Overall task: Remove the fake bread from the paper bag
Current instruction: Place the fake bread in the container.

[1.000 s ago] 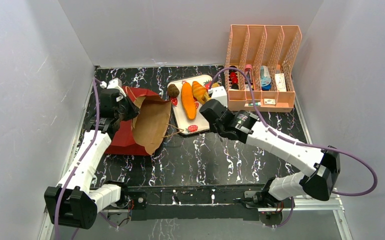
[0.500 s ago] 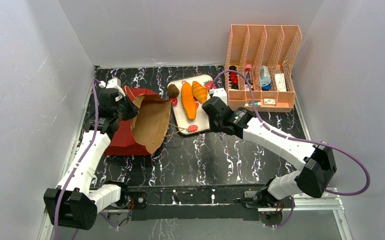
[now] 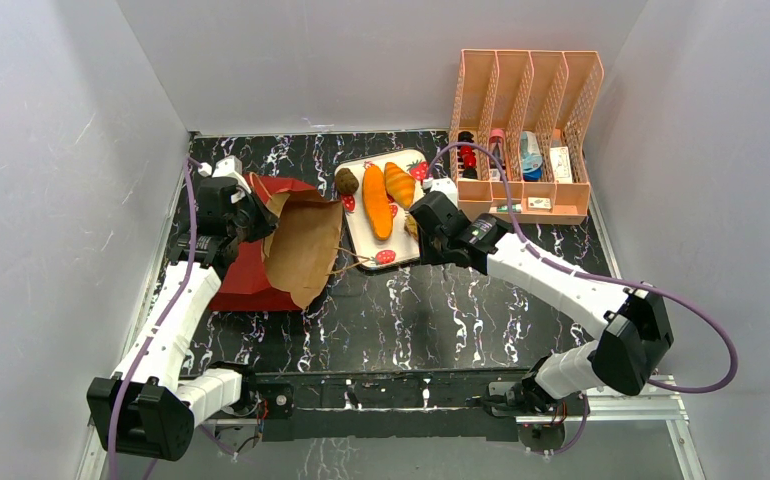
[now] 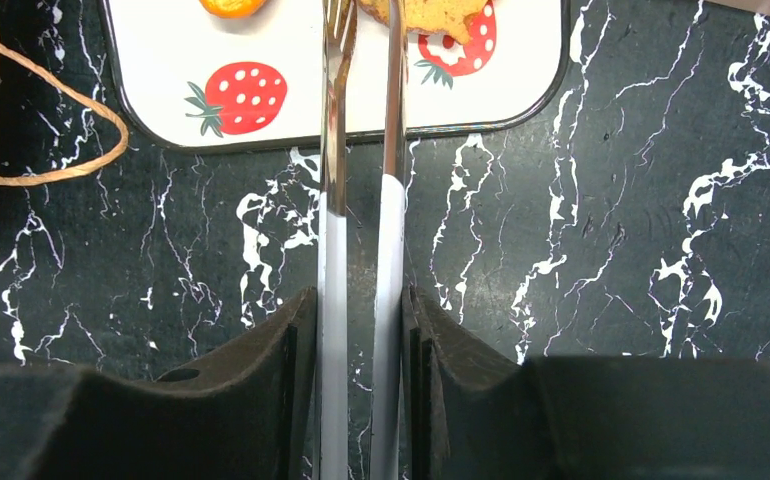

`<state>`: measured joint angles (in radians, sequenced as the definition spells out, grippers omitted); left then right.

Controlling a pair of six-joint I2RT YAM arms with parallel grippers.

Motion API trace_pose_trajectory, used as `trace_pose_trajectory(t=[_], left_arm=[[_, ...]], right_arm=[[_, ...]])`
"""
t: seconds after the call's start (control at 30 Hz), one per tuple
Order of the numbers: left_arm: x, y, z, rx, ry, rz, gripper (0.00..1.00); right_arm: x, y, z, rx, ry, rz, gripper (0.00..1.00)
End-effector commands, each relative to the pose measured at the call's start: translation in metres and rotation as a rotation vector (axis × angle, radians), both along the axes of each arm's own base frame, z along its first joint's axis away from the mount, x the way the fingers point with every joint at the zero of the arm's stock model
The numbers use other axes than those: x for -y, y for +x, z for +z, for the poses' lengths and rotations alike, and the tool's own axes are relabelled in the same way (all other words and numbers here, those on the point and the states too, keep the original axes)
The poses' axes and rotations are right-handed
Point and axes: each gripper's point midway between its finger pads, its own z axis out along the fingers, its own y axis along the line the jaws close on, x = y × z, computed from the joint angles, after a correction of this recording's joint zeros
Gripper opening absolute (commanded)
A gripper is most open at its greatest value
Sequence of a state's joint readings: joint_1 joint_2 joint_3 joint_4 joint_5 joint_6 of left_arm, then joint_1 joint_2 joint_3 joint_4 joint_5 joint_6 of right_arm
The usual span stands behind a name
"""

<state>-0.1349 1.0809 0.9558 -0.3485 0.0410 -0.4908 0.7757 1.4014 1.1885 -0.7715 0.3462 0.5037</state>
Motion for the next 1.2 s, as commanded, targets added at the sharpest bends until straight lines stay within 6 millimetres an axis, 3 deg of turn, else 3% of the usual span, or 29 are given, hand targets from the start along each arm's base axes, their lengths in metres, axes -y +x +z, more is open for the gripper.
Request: trace_pose_trajectory(t=[0.0,0.27,0.47,0.77,0.97,1.17], left_arm=[[0.001,-0.002,0.02,0.042,0.0,-0.011,0.0],[0.001,-0.005,0.02,0.039,0.009,-0.025,0.0],[0.003,-0.009,0.019,0.042,0.011,-0.045,0.0],[0.018,-0.017,0.018,0.062,-0.006,-0.163,0.0],[0.025,-0.021,0.015,0.065,-0.006,-0.226,0.0],[0.03,-0.025,0.013,0.07,-0.013,-0.272,0.0]], right_arm=[[-0.003,0.01,0.021,0.075,0.071,-0.027,0.3],[-0.003,0.011,0.038,0.11,0.099,-0.029,0.3],[-0.008,0.014,0.077,0.171,0.154,-0.008,0.29],[-0.038,-0.001,0.132,0.212,0.34,0.131,0.26],[-0.069,-0.028,0.136,0.162,0.468,0.227,0.26],[-0.103,-0.059,0.128,0.073,0.61,0.328,0.26]])
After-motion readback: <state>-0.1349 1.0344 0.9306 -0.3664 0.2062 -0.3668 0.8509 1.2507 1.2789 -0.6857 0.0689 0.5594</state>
